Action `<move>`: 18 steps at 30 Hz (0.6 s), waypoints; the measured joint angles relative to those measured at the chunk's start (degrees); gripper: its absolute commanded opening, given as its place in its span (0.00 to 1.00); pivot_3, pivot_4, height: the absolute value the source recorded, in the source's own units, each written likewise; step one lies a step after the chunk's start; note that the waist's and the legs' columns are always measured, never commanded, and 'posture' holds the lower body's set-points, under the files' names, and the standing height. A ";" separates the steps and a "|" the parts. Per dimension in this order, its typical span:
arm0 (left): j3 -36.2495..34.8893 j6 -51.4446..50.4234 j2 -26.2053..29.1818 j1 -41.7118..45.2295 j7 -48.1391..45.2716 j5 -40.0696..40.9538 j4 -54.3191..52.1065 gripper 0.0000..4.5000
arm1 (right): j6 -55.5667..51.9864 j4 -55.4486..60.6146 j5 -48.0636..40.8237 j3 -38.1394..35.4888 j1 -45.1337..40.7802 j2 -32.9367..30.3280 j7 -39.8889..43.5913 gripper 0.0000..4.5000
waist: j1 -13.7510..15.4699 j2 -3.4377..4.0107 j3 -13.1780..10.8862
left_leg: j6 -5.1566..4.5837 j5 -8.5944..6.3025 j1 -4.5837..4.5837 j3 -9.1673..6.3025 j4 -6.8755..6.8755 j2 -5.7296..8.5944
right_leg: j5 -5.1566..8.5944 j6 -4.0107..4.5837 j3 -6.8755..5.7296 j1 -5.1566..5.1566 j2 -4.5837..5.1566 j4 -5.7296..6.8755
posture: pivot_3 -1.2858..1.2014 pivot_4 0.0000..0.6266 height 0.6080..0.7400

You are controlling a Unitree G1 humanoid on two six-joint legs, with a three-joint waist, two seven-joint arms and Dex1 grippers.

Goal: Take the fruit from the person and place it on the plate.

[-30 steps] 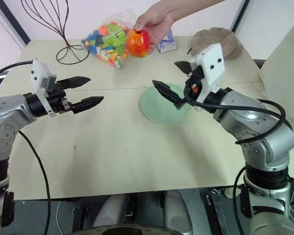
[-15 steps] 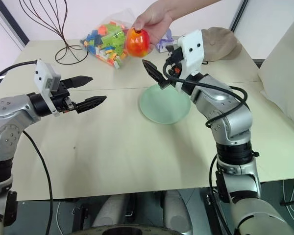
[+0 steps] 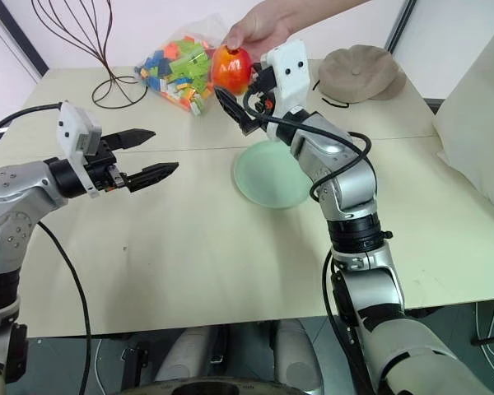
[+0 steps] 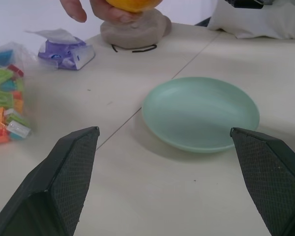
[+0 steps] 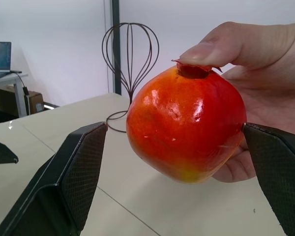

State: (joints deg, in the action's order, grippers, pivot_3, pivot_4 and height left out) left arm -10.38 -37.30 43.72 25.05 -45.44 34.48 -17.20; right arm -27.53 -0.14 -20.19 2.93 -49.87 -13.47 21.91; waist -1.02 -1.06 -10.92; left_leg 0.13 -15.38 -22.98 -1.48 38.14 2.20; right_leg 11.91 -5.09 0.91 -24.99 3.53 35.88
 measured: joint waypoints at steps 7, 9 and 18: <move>-0.04 -0.05 0.02 -0.06 0.50 0.01 -0.73 0.99 | 3.20 -5.71 2.14 0.01 -1.43 1.92 1.07 1.00 | -0.11 0.01 0.00 | 0.04 0.03 0.00 0.00 -0.01 0.00 | 0.01 0.01 0.03 -0.06 0.00 0.08 | 0.52 0.24 1.00; -0.05 -0.05 0.04 -0.09 0.55 0.03 -0.97 0.99 | 4.34 -7.90 2.94 0.01 -2.05 2.50 1.26 1.00 | -0.11 0.01 0.00 | 0.05 0.03 -0.01 0.01 -0.01 0.00 | 0.01 0.01 0.03 -0.07 0.00 0.08 | 0.52 0.24 1.00; -0.70 -0.84 0.10 -0.68 1.23 0.07 -1.56 0.99 | 8.74 -14.25 4.75 -0.19 -4.63 3.81 1.42 1.00 | -0.14 0.01 -0.01 | 0.08 0.04 -0.09 0.01 -0.02 0.00 | 0.01 0.02 0.05 -0.19 0.00 0.12 | 0.52 0.24 1.00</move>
State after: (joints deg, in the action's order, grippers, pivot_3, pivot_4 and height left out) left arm -11.08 -38.14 43.81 24.37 -44.21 34.54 -18.77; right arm -18.79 -14.39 -15.44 2.74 -54.50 -9.66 23.34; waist -1.16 -1.05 -10.93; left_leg 0.21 -15.34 -23.07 -1.47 38.12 2.20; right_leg 11.92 -5.07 0.97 -25.18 3.53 36.00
